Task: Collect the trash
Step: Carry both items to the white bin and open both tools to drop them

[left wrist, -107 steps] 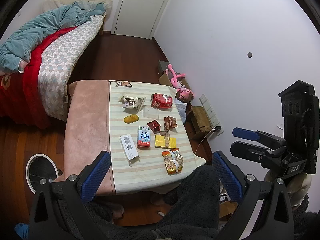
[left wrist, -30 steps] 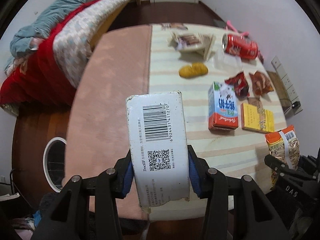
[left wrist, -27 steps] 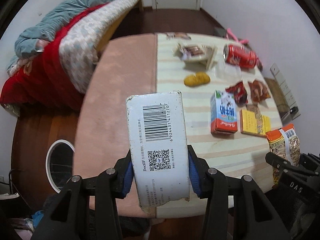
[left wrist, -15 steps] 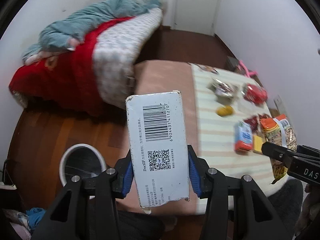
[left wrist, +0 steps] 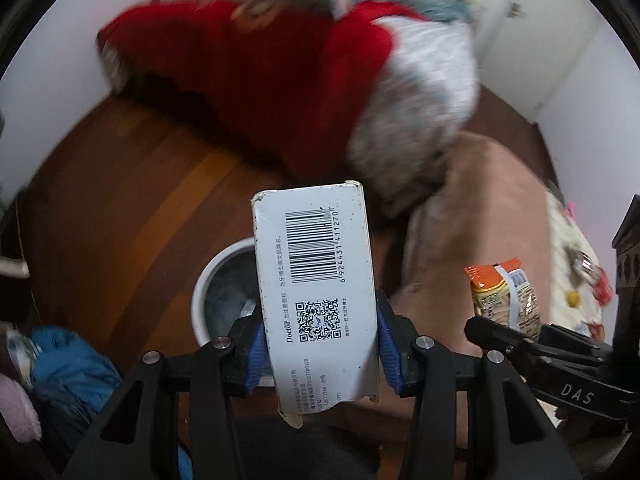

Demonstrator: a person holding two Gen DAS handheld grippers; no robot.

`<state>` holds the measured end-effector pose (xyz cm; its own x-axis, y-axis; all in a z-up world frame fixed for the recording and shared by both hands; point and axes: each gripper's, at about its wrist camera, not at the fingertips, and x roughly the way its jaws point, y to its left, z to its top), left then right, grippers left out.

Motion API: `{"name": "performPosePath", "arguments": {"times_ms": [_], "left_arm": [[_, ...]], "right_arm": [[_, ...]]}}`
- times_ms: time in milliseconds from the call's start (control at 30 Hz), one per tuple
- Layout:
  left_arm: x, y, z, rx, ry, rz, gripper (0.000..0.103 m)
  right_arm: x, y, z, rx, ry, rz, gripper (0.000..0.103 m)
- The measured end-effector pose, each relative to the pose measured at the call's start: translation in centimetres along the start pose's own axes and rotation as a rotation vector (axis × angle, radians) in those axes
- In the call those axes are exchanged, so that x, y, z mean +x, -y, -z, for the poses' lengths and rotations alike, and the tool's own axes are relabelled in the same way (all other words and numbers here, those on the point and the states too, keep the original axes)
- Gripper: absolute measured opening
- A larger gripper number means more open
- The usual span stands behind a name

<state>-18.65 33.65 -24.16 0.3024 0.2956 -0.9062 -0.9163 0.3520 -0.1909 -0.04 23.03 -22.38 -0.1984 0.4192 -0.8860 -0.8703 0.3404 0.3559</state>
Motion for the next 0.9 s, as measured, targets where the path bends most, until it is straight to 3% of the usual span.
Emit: {"name": "performPosePath", "arguments": {"times_ms": [133,233,267,367,400,467,500,533,600,767,900], "left_arm": [[6.2,-5.3,-0.4,-0.116,-0.135,0.06,0.044],[9.8,-8.3,-0.1,-0.222,-0.209,0.1,0.052],[10.4,-8.8,-0.1,-0.24,-0.218,0.099,0.059],[11.2,-10.7,-0.1,-0.284,-0.217,0.051,0.096],[11.3,-10.7,-0.2,-0.289,-0.215,0.036,0.1],[11.0,-11.3,0.0,-0.284,-0.206,-0.023,0.1],[10.8,-11.4,0.0,-0.277,-0.2,-0.051,0.1],[10.5,-11.5,0.1,-0.27,-0.187,-0.082,0.1],[10.2,-11.6,0.3,-0.256,-0.172,-0.142,0.1],[8.9,-11.2,1.1,-0.206,-0.12,-0.277,0.1],[7.9,-10.6,1.5,-0.183,-0.106,-0.314,0.1]], "right_arm": [[9.3,-3.1,-1.8,-0.03,-0.12,-0.019,0.056],[15.8,-4.5,-2.7,-0.043,-0.209,-0.015,0.056],[17.4,-4.7,-2.8,-0.043,-0.232,-0.016,0.056],[22.3,-5.3,-3.4,-0.039,-0.299,-0.004,0.056],[23.4,-5.4,-3.5,-0.038,-0.312,-0.002,0.057],[25.8,-5.8,-3.7,-0.036,-0.356,-0.02,0.063],[26.4,-5.9,-3.7,-0.034,-0.369,-0.03,0.074],[27.3,-6.5,-3.7,-0.037,-0.38,-0.027,0.091],[28.1,-7.0,-3.6,-0.05,-0.393,-0.045,0.103],[28.5,-6.0,-3.9,-0.105,-0.378,-0.018,0.103],[27.1,-6.3,-3.4,-0.182,-0.378,0.077,0.103]]}}
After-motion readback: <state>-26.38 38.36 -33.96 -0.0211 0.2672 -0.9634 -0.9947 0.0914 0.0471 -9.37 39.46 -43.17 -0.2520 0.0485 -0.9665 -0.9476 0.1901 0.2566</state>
